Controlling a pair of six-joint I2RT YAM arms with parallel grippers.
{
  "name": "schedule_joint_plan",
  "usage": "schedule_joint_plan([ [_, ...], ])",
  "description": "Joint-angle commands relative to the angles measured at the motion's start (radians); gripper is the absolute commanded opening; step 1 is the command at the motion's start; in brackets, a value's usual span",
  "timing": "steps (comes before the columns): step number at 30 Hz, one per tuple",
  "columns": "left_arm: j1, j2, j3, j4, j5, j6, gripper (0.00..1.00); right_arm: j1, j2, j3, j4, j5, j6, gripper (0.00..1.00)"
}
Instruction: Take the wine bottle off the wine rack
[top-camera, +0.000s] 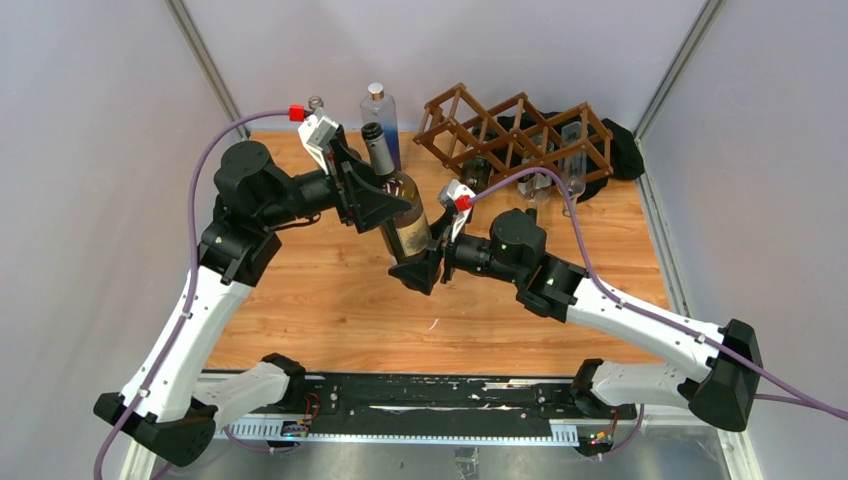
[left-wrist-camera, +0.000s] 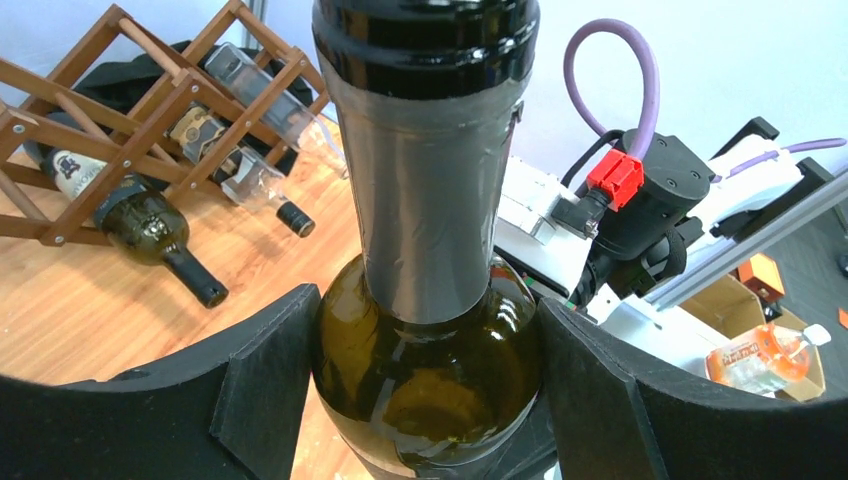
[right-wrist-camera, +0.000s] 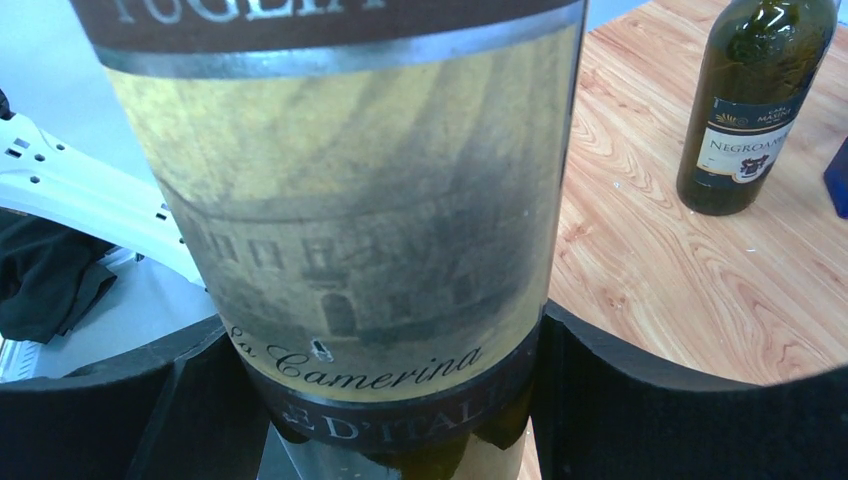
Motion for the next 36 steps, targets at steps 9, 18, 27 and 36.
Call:
schedule_joint_plan([
  [9,0.031,-0.012,0.049,0.133,0.007,-0.068,0.92,0.025,-0.032,-0.017,-0.040,-0.011,-0.040,0.00],
  [18,0.030,-0.020,-0.012,0.124,0.052,-0.066,0.61,0.027,-0.029,-0.013,-0.044,-0.008,-0.035,0.00],
  [27,0.030,-0.028,-0.074,0.082,0.056,-0.037,0.50,0.028,-0.025,-0.013,-0.015,0.015,-0.024,0.00],
  [36,0.031,-0.024,-0.044,0.103,0.035,-0.016,0.00,0.028,-0.003,0.003,-0.040,0.019,-0.016,0.15],
])
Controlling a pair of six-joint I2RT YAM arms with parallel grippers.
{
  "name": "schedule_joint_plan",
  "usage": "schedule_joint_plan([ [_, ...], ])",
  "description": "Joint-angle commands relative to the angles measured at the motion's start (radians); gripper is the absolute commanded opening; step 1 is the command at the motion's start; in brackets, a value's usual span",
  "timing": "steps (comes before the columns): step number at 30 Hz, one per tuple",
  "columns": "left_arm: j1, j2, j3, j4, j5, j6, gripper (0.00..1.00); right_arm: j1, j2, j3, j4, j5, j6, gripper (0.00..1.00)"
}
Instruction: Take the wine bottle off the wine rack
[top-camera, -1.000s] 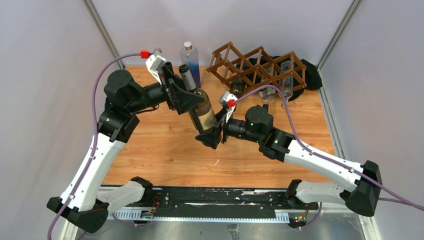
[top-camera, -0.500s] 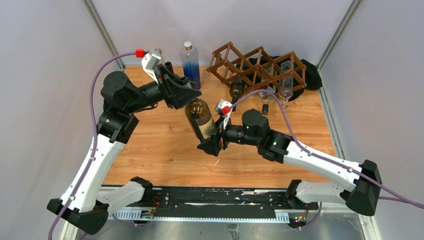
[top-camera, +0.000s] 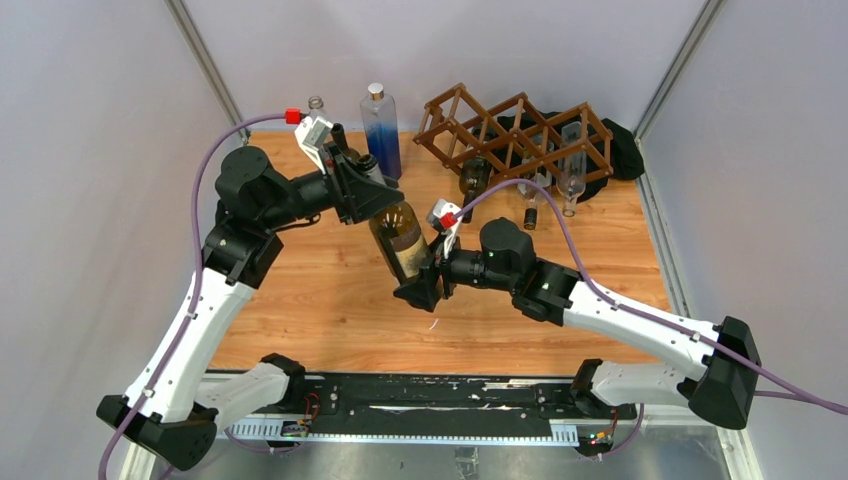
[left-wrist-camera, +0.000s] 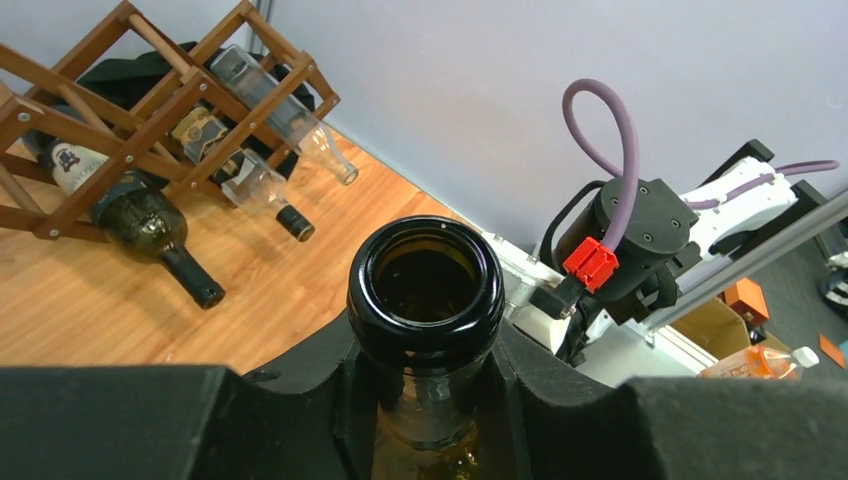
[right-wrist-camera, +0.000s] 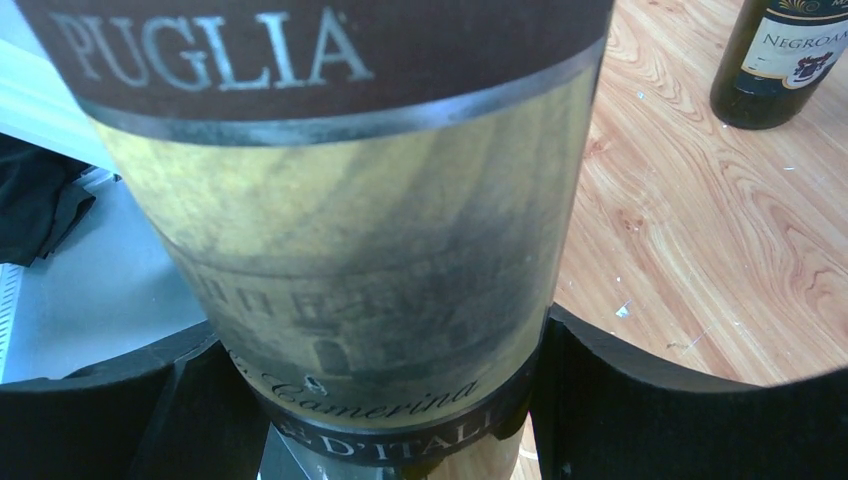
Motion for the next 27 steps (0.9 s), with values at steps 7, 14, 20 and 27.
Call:
schedule_joint_plan([
  [7,0.010,0.078,0.118,0.025,-0.020,0.136,0.00,0.007,-0.051,-0.002,0.014,0.089,0.041,0.87],
  [14,0.046,0.223,0.201,0.096,-0.024,0.210,0.00,0.006,-0.131,-0.077,-0.096,0.153,0.053,0.92],
  [20,0.069,0.325,0.263,0.122,-0.032,0.255,0.00,0.006,-0.198,-0.180,-0.173,0.197,0.081,0.94],
  [27,0.079,0.404,0.309,0.119,-0.051,0.319,0.00,0.006,-0.251,-0.235,-0.226,0.272,0.100,0.95],
])
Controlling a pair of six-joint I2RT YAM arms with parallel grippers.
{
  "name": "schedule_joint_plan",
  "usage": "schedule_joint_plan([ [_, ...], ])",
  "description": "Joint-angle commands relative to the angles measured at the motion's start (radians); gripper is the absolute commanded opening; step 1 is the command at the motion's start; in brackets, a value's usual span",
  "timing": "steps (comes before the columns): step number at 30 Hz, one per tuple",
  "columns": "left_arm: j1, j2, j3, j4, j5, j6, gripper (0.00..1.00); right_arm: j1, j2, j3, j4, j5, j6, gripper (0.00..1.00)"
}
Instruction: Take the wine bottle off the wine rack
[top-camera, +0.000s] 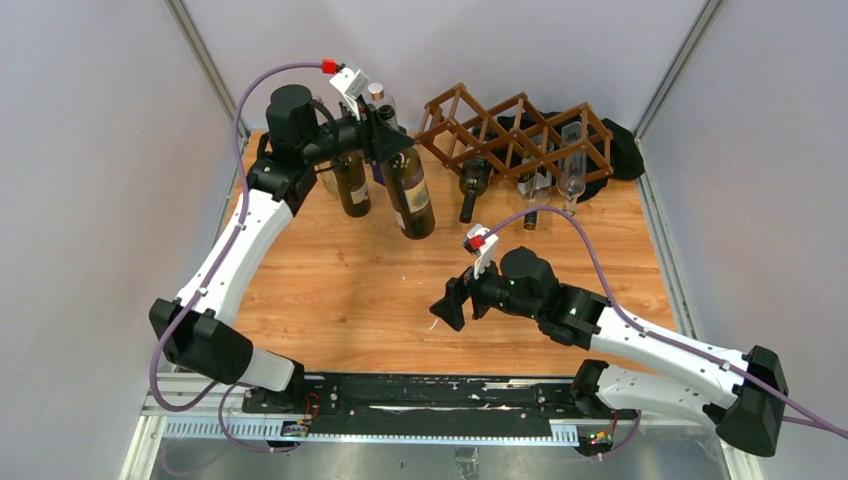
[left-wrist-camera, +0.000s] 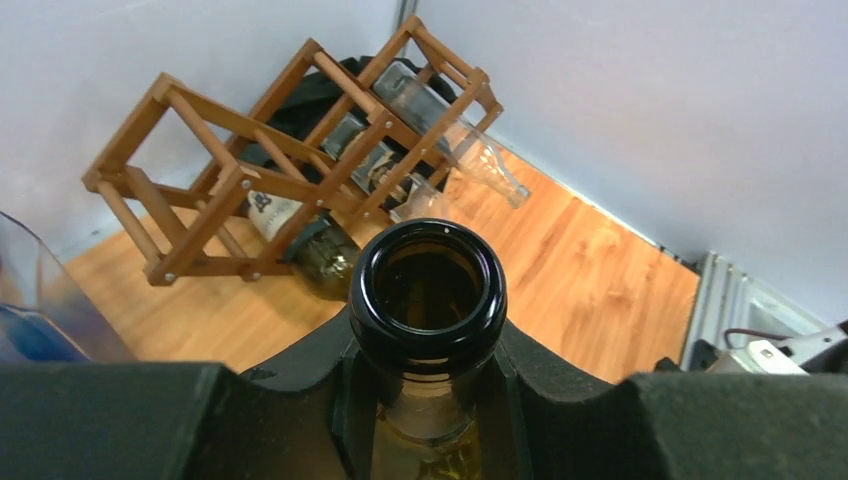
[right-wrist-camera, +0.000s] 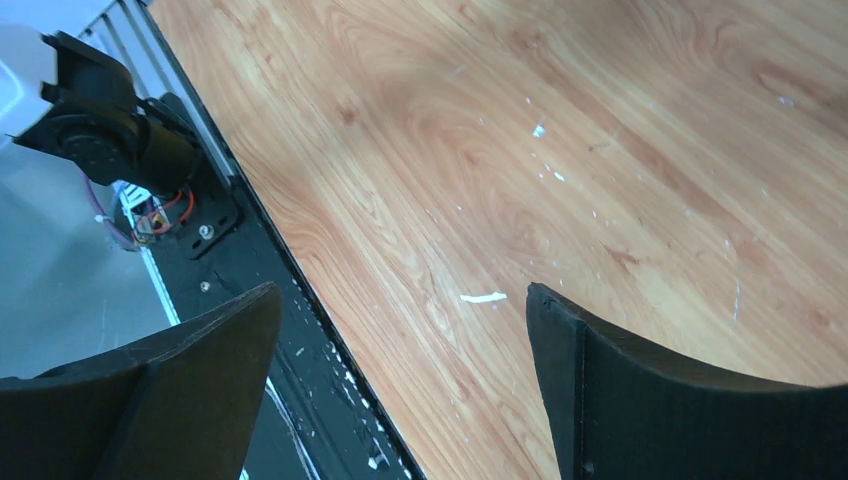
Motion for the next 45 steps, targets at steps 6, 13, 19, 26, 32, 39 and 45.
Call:
schedule_joint_plan([
  [6,-0.002,0.056,0.006,0.133,-0.096,0.202,0.00,0.002,-0.072,0.020,-0.108,0.196,0.046,0.96],
  [13,-0.002,0.165,0.011,0.149,-0.143,0.327,0.00,-0.060,-0.067,0.100,-0.198,0.306,0.119,0.94],
  [19,0.000,0.264,0.058,0.197,-0.129,0.356,0.00,-0.187,-0.049,0.165,-0.246,0.296,0.170,0.97],
  [26,0.001,0.374,0.100,0.264,-0.096,0.339,0.00,-0.343,-0.020,0.177,-0.253,0.244,0.184,0.97],
  [32,0.006,0.457,0.149,0.327,-0.078,0.351,0.00,-0.465,0.028,0.173,-0.251,0.171,0.234,0.97],
  [39,0.019,0.481,0.090,0.433,-0.090,0.386,0.00,-0.508,0.048,0.166,-0.233,0.187,0.253,0.97],
  [45,0.041,0.484,0.032,0.500,-0.118,0.324,0.00,-0.534,0.056,0.174,-0.229,0.203,0.254,0.98],
])
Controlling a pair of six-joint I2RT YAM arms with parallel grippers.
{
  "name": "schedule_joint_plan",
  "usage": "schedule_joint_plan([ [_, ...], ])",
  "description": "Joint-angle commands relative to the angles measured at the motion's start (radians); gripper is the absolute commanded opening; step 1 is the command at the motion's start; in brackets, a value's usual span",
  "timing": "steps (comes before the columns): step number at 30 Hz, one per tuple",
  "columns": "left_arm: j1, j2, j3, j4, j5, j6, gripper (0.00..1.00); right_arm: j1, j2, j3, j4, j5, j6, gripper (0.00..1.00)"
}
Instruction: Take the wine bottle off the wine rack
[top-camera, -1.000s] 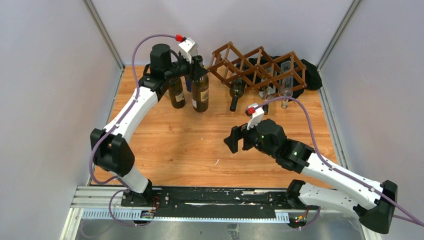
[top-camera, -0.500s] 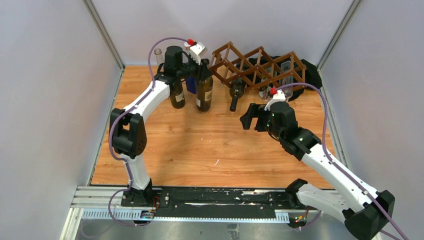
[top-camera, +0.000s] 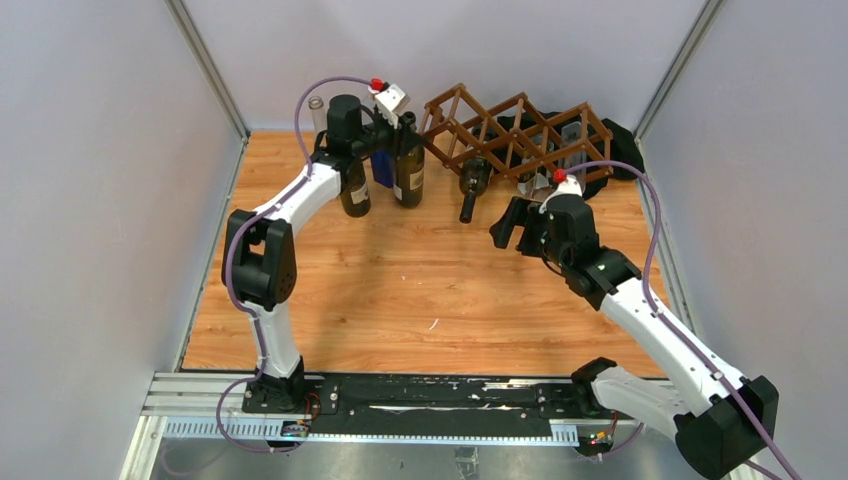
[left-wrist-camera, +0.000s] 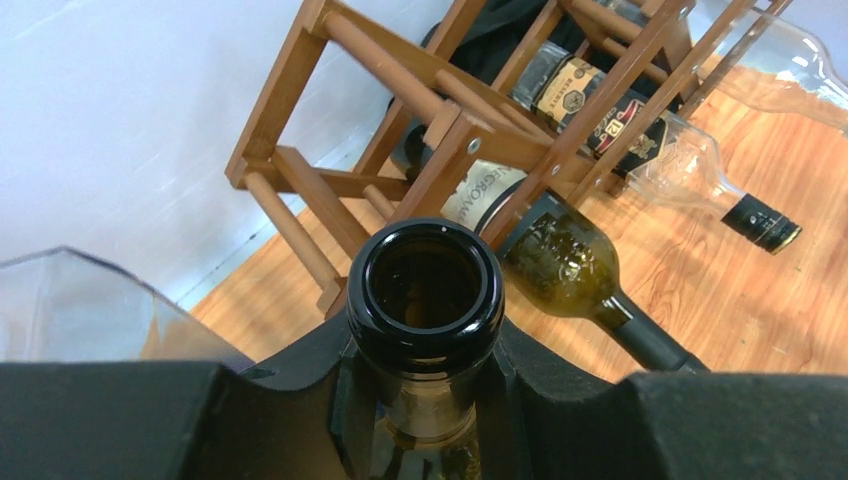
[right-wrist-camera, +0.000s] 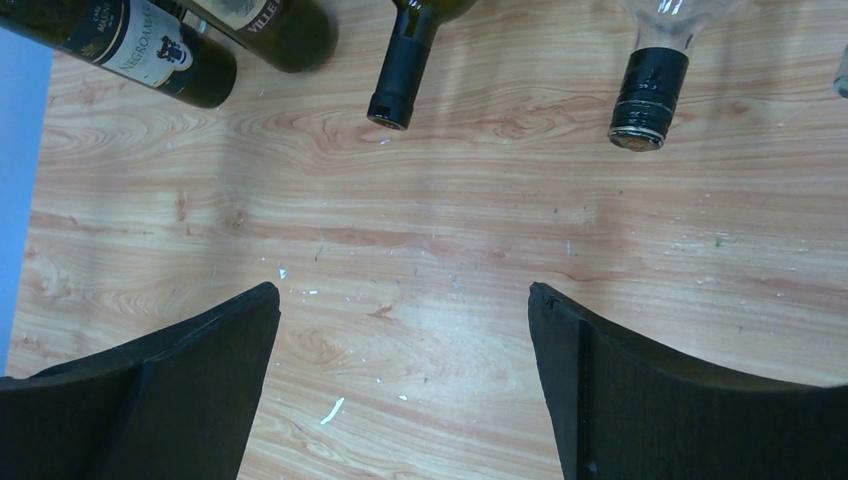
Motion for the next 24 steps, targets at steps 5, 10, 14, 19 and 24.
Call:
schedule_joint_plan([
  [5,0.028,-0.011,-0.074,0.193,-0.014,-0.065,0.04,-0.036,0.005,0.020,0.016,0.040,0.001,0.98],
  [10,0.033,-0.027,-0.105,0.201,-0.024,-0.075,0.55,-0.040,0.002,0.019,0.018,0.065,-0.022,0.98],
  [14,0.034,-0.062,-0.130,0.201,-0.021,-0.079,0.99,-0.048,0.011,0.026,0.015,0.067,-0.022,0.98],
  [19,0.036,-0.130,-0.119,0.121,-0.014,-0.082,1.00,-0.077,0.048,0.084,-0.014,0.060,-0.020,0.99],
  [24,0.035,-0.203,-0.002,-0.196,-0.028,-0.025,1.00,-0.143,0.116,0.177,-0.052,0.028,-0.014,0.99],
])
